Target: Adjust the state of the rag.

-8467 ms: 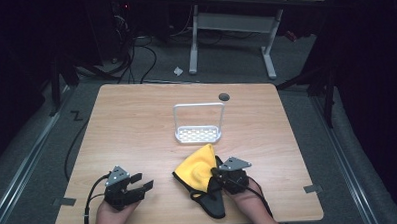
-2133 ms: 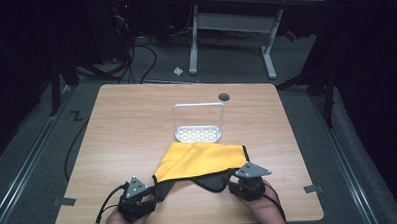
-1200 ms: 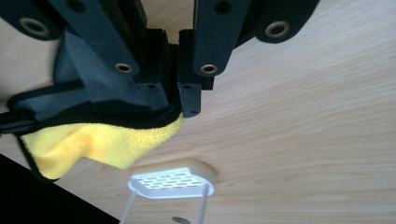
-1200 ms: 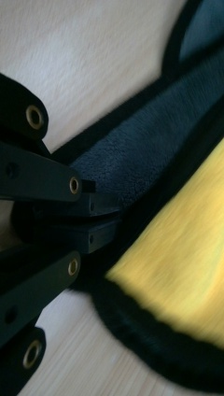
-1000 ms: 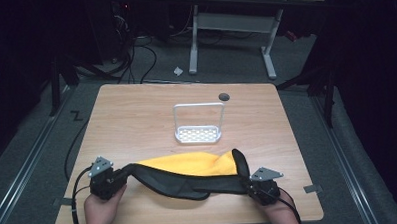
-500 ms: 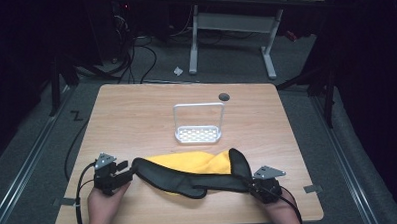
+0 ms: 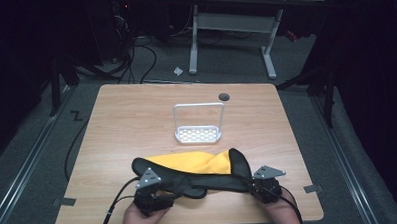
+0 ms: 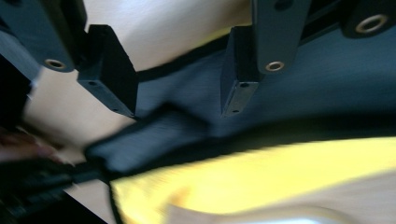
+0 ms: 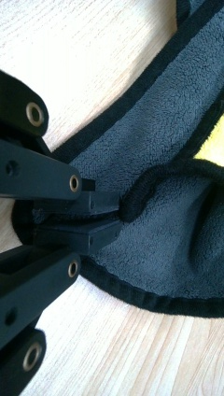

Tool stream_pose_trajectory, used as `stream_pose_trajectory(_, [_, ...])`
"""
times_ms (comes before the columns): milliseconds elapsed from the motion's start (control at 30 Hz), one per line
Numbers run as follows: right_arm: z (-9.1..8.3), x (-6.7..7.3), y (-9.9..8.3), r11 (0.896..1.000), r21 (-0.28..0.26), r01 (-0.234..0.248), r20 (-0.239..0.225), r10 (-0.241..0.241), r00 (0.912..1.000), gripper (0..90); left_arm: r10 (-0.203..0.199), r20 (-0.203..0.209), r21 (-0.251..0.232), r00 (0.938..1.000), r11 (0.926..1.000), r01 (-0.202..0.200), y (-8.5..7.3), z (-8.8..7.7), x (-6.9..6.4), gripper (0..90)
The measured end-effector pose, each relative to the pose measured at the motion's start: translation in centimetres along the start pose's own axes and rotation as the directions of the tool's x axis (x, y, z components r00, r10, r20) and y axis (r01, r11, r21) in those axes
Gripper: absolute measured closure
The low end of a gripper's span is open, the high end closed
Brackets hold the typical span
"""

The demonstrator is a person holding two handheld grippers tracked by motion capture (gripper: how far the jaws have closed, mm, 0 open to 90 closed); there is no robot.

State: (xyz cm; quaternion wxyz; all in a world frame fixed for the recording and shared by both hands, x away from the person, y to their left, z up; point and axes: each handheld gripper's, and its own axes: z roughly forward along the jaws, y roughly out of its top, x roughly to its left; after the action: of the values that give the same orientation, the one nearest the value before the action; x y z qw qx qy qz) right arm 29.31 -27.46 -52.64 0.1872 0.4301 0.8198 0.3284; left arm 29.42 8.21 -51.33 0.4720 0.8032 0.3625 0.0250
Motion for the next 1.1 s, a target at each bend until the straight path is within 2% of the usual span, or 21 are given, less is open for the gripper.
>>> stream_pose_trajectory(67, [0.0,0.0,0.0,1.000,0.000,-0.001,-0.002,0.001,1.0000,85.7,0.044,-0.015,0.042,0.9989,0.9982,-0.043,-0.1,1.3,-0.6,45.4])
stream_pose_trajectory(100, [0.0,0.0,0.0,1.000,0.000,-0.001,-0.002,0.001,1.0000,85.7,0.044,-0.015,0.042,0.9989,0.9982,-0.043,-0.1,1.3,-0.6,48.2])
stream_pose_trajectory(133, [0.0,0.0,0.0,1.000,0.000,-0.001,-0.003,0.001,1.0000,85.7,0.071,-0.035,0.087,0.9968,0.9938,-0.068,-0.4,2.1,-0.9,58.1])
stream_pose_trajectory(200, [0.0,0.0,0.0,1.000,0.000,0.004,0.000,-0.004,1.0000,85.7,0.091,-0.045,0.118,0.9948,0.9893,-0.085,-0.7,2.5,-0.7,74.3])
stream_pose_trajectory(267, [0.0,0.0,0.0,1.000,0.000,0.005,0.001,-0.005,1.0000,85.7,0.098,-0.038,0.123,0.9945,0.9881,-0.092,-0.9,2.2,-0.4,82.3])
stream_pose_trajectory(333, [0.0,0.0,0.0,1.000,0.002,-0.002,0.003,0.002,1.0000,85.7,0.087,-0.039,0.124,0.9954,0.9888,-0.082,-0.9,1.6,0.2,83.9])
stream_pose_trajectory(400, [0.1,0.0,0.1,1.000,0.002,0.000,0.010,0.000,1.0000,85.7,0.073,-0.050,0.116,0.9961,0.9909,-0.067,-1.0,0.7,1.0,84.3])
stream_pose_trajectory(500, [0.1,-0.1,0.2,1.000,0.004,-0.002,0.017,0.002,0.9999,85.6,0.056,-0.091,0.138,0.9943,0.9895,-0.043,-1.5,-1.2,2.6,84.3])
stream_pose_trajectory(600, [0.2,-0.3,0.2,1.000,0.002,-0.005,0.023,0.005,0.9997,85.6,-0.001,-0.133,0.119,0.9911,0.9928,0.017,-2.1,-3.6,4.7,84.3])
stream_pose_trajectory(633, [0.2,-0.3,0.2,1.000,0.002,-0.005,0.023,0.005,0.9997,85.6,-0.001,-0.133,0.119,0.9911,0.9928,0.017,-2.1,-3.6,4.7,84.3])
stream_pose_trajectory(667, [0.4,-0.4,0.4,1.000,0.003,-0.003,0.026,0.003,0.9997,85.6,-0.043,-0.152,0.101,0.9875,0.9932,0.058,-2.7,-5.0,5.8,84.4])
stream_pose_trajectory(733, [0.5,-0.5,0.6,1.000,0.003,-0.004,0.021,0.004,0.9998,84.9,-0.082,-0.140,0.089,0.9867,0.9915,0.095,-3.5,-6.1,6.6,84.3])
stream_pose_trajectory(833, [0.8,-0.2,0.9,1.000,0.005,0.005,0.005,-0.005,1.0000,84.7,-0.109,-0.116,0.091,0.9872,0.9886,0.120,-4.4,-6.7,6.9,82.7])
stream_pose_trajectory(933, [1.0,0.2,1.1,0.999,0.010,0.030,0.013,-0.031,0.9995,84.2,-0.114,-0.131,0.075,0.9848,0.9894,0.124,-4.2,-7.0,6.7,72.7])
stream_pose_trajectory(1067, [0.7,-0.1,1.0,1.000,0.001,-0.005,-0.011,0.005,0.9999,82.3,-0.117,-0.118,0.016,0.9861,0.9927,0.119,-3.5,-8.0,6.1,62.9])
stream_pose_trajectory(1100, [0.7,-0.1,1.0,1.000,0.001,-0.005,-0.011,0.005,0.9999,82.3,-0.117,-0.118,0.016,0.9861,0.9927,0.119,-3.5,-8.0,6.1,61.6])
